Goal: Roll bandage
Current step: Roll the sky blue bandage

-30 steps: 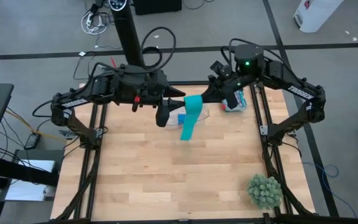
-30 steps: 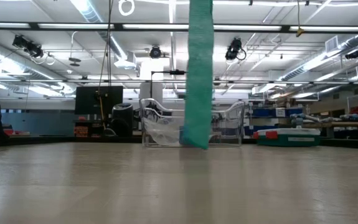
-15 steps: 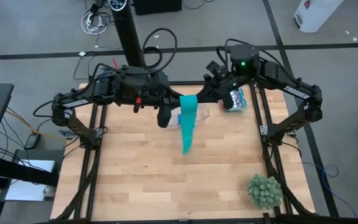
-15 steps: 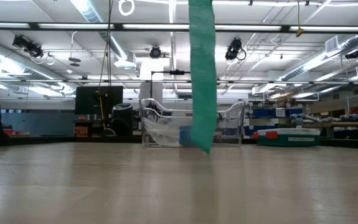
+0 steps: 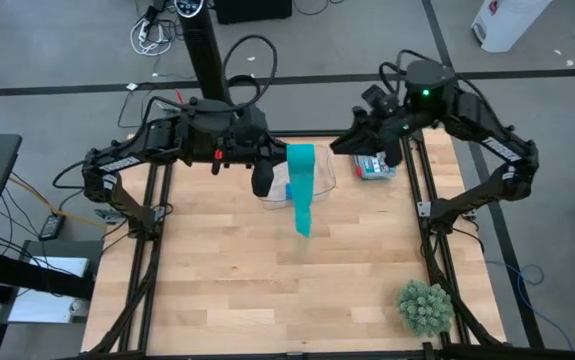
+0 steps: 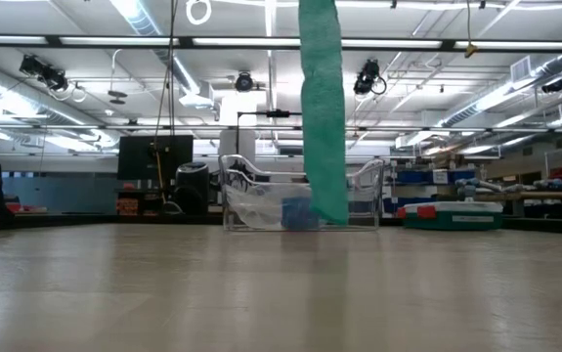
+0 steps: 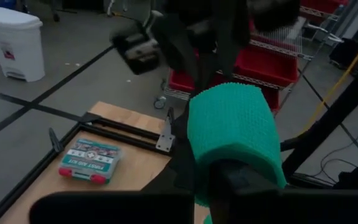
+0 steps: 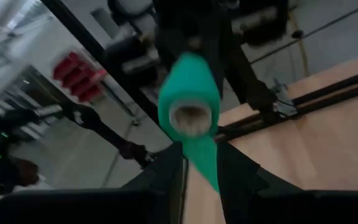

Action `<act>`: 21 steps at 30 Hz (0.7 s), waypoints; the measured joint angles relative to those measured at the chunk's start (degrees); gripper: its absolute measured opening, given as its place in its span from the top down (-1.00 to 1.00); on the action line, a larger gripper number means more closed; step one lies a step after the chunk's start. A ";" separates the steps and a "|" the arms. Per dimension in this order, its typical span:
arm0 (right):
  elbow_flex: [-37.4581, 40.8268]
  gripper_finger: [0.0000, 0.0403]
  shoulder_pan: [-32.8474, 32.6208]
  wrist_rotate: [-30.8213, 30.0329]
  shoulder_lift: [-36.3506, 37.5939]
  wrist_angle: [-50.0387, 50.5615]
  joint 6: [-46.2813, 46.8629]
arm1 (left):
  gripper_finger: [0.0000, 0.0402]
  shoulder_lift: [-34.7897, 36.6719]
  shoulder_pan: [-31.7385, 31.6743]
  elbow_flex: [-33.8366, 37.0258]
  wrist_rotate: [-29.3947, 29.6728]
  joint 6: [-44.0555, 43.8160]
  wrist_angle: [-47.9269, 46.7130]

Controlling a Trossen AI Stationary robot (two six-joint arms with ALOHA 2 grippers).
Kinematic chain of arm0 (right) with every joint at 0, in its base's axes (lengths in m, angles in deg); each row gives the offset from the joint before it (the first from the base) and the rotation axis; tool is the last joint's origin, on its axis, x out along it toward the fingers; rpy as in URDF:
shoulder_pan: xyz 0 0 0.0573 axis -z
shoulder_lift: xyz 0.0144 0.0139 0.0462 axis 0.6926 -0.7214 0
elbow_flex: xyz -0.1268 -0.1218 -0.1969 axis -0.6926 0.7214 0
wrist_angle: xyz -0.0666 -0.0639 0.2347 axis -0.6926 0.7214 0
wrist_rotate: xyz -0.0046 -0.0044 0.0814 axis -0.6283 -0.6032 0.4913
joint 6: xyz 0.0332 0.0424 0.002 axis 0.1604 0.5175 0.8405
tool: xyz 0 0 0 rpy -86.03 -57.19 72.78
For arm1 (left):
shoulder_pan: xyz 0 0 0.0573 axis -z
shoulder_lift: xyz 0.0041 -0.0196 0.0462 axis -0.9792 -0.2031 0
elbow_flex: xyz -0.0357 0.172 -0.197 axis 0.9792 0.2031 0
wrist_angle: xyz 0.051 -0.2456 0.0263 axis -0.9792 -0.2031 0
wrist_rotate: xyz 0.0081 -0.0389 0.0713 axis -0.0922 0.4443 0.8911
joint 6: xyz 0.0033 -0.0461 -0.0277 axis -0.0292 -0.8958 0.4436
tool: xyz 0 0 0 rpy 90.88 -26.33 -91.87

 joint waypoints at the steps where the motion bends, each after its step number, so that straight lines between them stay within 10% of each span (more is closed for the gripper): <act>1: 0.00 0.56 -0.57 -0.56 0.24 0.95 -0.93 | 0.89 0.04 -0.34 -0.30 0.21 -0.15 -0.05; 11: 0.03 0.54 -6.85 -12.55 -0.34 -0.03 -10.76 | 0.89 0.11 -1.89 -0.97 1.22 -1.48 0.66; 21: 0.06 0.54 -8.39 -10.43 -4.18 -4.17 -12.74 | 0.89 0.11 -1.89 -0.97 2.03 -2.82 2.24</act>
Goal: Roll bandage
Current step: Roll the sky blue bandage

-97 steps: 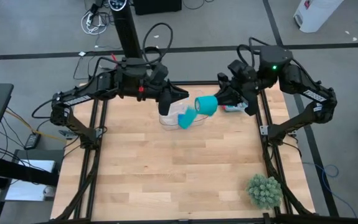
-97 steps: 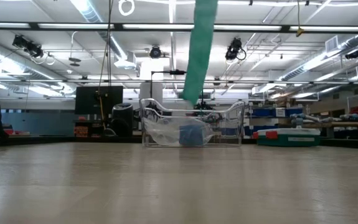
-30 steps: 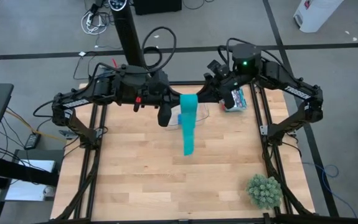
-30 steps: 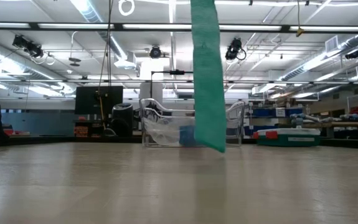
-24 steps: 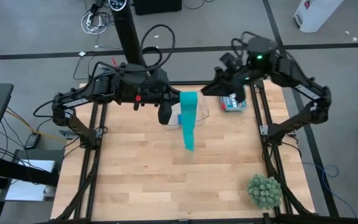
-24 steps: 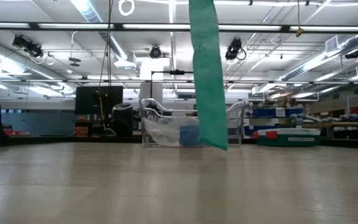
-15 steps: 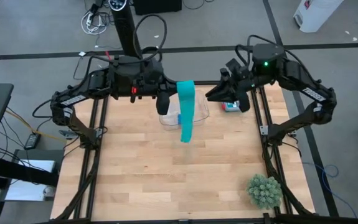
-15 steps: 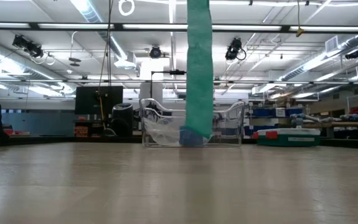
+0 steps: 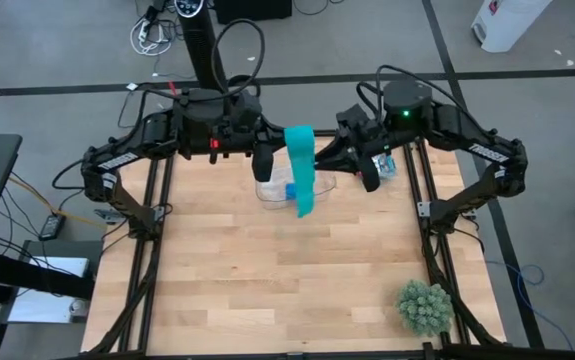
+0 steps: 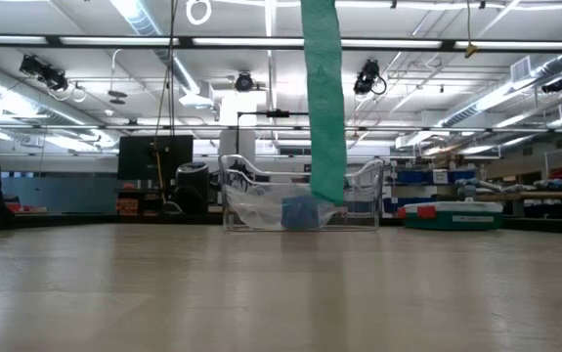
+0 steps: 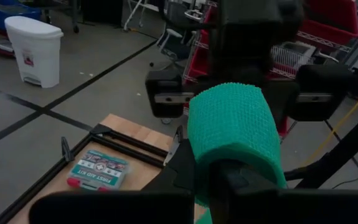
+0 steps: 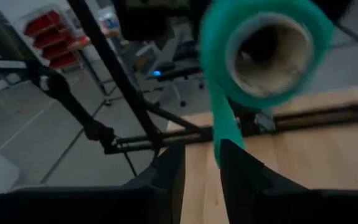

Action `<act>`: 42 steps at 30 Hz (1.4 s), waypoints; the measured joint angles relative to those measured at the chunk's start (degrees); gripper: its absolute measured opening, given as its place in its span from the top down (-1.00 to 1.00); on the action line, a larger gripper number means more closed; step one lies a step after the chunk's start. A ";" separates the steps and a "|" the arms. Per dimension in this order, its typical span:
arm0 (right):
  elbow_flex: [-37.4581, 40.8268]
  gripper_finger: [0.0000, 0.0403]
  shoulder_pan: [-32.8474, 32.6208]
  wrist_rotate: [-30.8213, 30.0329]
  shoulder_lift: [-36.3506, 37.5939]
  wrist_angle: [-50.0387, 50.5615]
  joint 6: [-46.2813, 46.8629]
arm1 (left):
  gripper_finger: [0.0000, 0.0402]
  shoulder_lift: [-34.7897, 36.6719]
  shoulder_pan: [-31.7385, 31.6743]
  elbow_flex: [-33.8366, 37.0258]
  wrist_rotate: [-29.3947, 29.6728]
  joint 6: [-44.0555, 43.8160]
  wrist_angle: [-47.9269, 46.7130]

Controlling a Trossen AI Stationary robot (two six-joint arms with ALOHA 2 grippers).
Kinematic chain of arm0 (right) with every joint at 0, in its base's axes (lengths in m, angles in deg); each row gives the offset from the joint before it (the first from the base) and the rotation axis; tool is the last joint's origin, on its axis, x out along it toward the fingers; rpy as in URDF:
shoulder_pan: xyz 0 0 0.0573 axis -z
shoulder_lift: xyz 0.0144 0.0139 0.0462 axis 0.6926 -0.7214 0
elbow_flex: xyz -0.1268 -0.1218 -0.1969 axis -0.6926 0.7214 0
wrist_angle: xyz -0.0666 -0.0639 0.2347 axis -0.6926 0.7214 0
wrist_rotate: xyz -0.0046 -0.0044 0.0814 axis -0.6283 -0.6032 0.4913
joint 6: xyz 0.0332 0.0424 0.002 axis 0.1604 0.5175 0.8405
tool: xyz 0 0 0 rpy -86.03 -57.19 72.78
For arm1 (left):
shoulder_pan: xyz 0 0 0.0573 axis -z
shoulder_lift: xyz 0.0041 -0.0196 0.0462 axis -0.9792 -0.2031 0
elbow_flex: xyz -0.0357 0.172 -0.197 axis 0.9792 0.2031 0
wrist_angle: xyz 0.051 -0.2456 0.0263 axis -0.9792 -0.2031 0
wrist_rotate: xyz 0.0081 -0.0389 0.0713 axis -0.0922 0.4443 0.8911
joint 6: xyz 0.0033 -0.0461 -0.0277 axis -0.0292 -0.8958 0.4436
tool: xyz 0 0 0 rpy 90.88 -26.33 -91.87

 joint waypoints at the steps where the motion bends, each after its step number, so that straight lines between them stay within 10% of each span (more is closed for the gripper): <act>1: -0.04 0.54 -0.21 -0.35 -0.04 -0.68 -0.27 | 0.89 0.00 0.00 0.00 0.02 -0.09 0.09; 12: 0.17 0.60 -0.26 -6.19 -0.68 -0.69 -5.45 | 0.89 0.00 -0.27 0.00 0.69 -0.33 0.86; 18: 1.62 0.96 -0.95 -1.11 -1.60 -7.55 -4.89 | 0.89 0.00 -0.33 0.00 2.91 0.71 -0.14; 42: -4.69 1.00 -9.62 -1.49 -0.90 -4.75 -9.74 | 0.89 0.02 -3.93 -0.02 3.70 -0.44 -3.77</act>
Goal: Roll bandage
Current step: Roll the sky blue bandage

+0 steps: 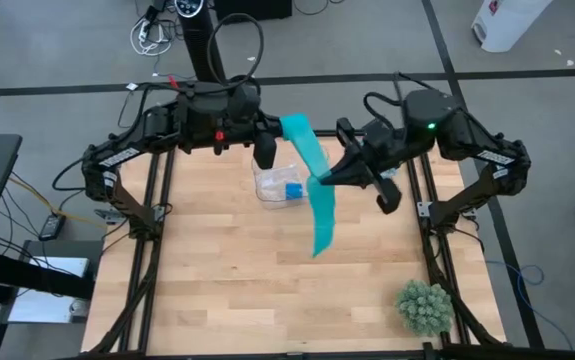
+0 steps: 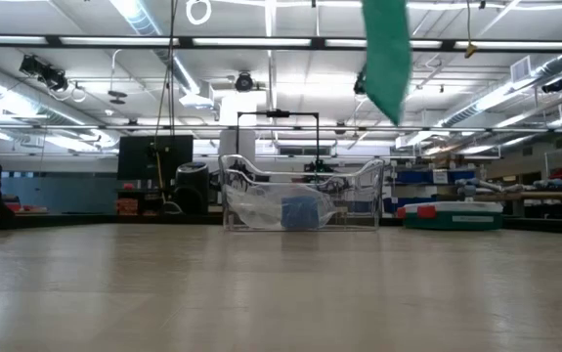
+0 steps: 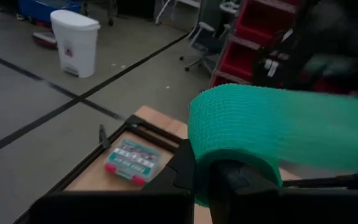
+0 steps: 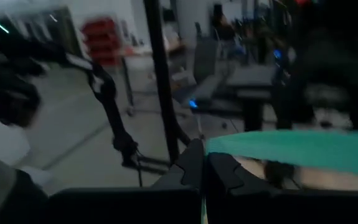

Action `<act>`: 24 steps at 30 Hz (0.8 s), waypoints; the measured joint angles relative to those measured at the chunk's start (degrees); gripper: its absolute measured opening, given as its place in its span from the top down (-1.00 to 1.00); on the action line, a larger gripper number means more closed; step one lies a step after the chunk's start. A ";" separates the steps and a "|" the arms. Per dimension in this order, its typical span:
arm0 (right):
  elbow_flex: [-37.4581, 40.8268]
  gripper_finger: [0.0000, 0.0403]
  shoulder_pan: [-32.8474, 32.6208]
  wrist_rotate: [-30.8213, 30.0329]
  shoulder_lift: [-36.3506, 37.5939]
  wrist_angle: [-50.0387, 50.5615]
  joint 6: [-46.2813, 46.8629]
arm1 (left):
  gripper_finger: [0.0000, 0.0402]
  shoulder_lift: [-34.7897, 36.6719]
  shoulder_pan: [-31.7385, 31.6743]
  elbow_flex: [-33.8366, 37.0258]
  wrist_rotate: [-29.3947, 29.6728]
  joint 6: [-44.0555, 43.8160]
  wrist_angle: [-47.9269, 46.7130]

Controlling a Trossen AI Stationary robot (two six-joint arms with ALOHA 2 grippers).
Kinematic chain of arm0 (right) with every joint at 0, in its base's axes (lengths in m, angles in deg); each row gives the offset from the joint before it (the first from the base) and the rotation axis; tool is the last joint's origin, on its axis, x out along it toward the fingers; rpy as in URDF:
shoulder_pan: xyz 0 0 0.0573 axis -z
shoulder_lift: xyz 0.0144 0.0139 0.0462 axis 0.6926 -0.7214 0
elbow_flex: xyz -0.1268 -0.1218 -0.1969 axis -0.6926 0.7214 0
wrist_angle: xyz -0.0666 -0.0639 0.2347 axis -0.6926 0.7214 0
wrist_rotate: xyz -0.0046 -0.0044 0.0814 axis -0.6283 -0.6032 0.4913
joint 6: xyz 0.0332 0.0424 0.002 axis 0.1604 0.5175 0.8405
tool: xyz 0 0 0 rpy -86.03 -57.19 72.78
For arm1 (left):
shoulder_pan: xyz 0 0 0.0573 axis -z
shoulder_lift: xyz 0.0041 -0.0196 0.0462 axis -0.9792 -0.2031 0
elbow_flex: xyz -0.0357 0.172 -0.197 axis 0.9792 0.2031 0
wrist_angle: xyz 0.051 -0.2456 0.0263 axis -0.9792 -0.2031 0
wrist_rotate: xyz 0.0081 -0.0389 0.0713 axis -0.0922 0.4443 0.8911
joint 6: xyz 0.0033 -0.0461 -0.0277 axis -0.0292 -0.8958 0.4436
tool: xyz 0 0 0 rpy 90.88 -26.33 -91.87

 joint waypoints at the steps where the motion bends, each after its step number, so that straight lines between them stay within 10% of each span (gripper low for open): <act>1: 0.02 1.00 0.27 -0.47 -0.22 1.46 -0.75 | 0.89 0.00 0.00 0.00 -0.05 -0.57 0.46; 24: 0.20 1.00 10.51 1.69 -2.08 8.89 -5.40 | 0.89 0.76 2.61 0.00 -4.48 -2.41 7.02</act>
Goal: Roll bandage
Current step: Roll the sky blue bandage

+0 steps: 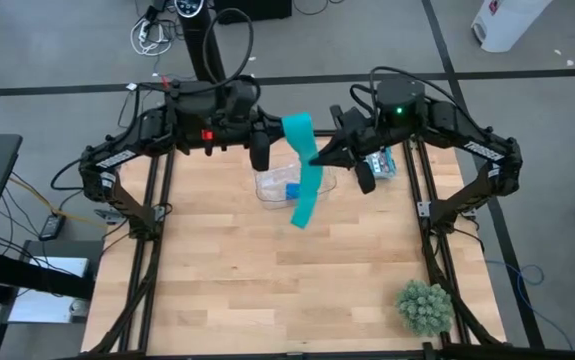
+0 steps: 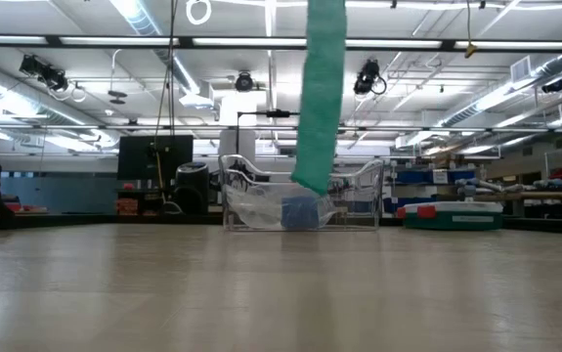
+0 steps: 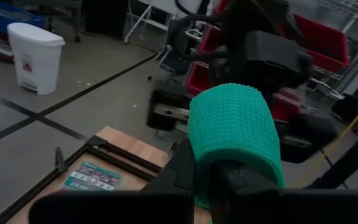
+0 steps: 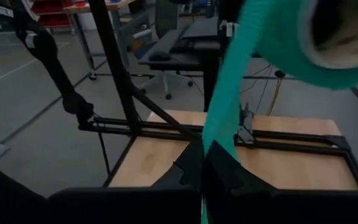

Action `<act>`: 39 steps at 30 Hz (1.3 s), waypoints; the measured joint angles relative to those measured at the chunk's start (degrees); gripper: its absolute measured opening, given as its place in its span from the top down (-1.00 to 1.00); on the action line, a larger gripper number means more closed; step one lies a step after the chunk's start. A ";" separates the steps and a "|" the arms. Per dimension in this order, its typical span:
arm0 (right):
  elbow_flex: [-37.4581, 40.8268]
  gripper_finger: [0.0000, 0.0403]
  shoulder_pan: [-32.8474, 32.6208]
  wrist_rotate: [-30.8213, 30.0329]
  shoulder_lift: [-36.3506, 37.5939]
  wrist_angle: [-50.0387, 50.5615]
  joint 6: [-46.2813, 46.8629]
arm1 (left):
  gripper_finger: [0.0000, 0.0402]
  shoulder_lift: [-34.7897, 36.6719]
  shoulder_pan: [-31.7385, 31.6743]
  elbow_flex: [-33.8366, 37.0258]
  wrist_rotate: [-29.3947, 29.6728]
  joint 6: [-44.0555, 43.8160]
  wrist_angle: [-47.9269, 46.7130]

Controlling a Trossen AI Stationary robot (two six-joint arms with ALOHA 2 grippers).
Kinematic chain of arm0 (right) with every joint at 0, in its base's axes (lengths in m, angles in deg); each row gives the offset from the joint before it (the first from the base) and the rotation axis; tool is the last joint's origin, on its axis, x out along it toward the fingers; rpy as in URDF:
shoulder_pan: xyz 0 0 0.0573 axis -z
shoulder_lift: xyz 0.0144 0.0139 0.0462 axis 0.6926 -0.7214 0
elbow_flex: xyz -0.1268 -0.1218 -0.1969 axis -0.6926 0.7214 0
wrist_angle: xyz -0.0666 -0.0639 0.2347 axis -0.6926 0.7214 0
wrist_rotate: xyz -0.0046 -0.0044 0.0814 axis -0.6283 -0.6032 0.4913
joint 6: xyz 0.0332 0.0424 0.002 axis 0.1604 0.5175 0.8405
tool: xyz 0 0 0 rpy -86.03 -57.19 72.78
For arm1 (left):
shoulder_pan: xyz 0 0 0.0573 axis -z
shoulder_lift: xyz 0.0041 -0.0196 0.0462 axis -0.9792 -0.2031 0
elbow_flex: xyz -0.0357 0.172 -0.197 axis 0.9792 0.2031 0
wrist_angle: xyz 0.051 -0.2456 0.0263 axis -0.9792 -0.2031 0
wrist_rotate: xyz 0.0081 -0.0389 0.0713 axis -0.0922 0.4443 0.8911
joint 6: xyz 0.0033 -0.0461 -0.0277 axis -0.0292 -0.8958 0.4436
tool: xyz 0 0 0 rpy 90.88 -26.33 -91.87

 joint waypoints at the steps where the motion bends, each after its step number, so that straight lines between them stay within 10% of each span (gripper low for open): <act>1: 0.00 1.00 0.41 0.04 0.00 0.02 -0.28 | 0.89 0.00 0.24 0.00 -0.23 0.01 0.18; 20: 0.00 0.56 7.31 0.69 -0.90 -6.43 1.86 | 0.89 0.00 1.84 0.00 -0.53 0.20 1.15; 31: 0.02 0.24 6.16 -4.40 3.44 9.82 4.65 | 0.89 -0.02 1.84 0.00 -0.84 0.10 0.95; 39: -0.13 0.23 2.98 -9.65 5.64 -4.34 -1.62 | 0.89 -0.02 1.76 0.00 -3.57 -5.41 -2.86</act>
